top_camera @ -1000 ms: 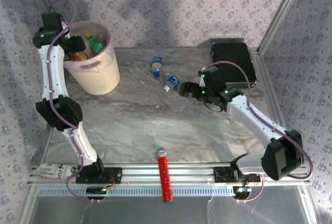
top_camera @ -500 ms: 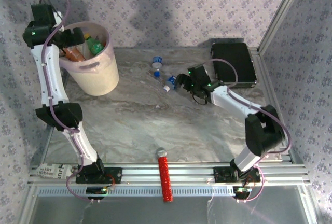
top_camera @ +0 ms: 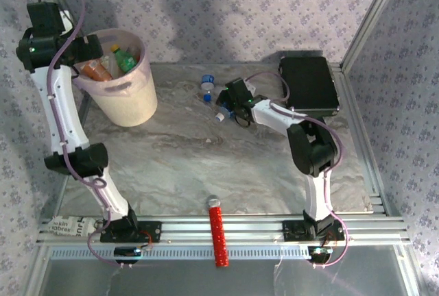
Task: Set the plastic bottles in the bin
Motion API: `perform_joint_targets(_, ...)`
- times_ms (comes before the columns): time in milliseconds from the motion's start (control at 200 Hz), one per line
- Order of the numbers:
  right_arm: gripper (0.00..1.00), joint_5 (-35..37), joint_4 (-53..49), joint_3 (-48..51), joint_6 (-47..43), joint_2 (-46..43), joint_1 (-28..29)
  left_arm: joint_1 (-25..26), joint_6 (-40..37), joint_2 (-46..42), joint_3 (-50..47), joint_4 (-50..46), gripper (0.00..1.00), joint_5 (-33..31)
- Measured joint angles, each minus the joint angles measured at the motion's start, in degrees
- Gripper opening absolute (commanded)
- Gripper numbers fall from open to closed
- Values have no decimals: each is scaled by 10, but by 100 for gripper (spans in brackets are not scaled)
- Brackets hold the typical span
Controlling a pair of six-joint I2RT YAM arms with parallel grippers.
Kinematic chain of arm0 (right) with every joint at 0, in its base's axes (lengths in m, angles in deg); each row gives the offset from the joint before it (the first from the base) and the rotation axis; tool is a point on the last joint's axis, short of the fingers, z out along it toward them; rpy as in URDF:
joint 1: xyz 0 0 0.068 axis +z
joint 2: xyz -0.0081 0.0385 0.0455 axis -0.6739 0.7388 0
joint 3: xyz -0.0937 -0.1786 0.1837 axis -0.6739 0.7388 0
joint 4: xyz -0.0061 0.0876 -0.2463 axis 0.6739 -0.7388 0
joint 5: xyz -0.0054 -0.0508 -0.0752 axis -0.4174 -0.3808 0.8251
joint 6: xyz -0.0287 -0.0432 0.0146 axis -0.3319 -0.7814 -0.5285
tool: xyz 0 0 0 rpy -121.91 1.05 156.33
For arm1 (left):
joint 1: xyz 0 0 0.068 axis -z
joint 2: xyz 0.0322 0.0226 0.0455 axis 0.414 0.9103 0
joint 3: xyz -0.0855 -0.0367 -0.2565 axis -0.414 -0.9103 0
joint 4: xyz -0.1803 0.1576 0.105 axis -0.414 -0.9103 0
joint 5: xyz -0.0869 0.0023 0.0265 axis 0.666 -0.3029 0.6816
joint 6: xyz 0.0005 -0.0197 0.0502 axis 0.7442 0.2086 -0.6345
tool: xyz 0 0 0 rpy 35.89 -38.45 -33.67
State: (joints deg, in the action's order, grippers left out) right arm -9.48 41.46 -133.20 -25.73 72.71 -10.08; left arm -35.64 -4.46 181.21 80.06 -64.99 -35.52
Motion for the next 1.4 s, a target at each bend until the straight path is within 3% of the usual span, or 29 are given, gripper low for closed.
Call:
perform_joint_targets(215,96,1,-18,-39,15,55,0,36,12,-228,-263,90,99,20)
perform_joint_targets(380,86,1,-30,-60,19,79,0,86,31,-341,-388,136,99,27)
perform_joint_targets(605,67,3,-33,-52,21,79,-1,195,72,-386,-509,182,98,14)
perform_joint_targets(880,54,5,-19,15,3,32,0,313,141,-454,-639,213,98,2)
perform_joint_targets(1099,54,-2,-44,68,-56,-38,1,323,214,-501,-739,284,100,75)
perform_joint_targets(1404,53,-104,-50,192,-194,-242,5,326,356,-493,-868,471,100,228)
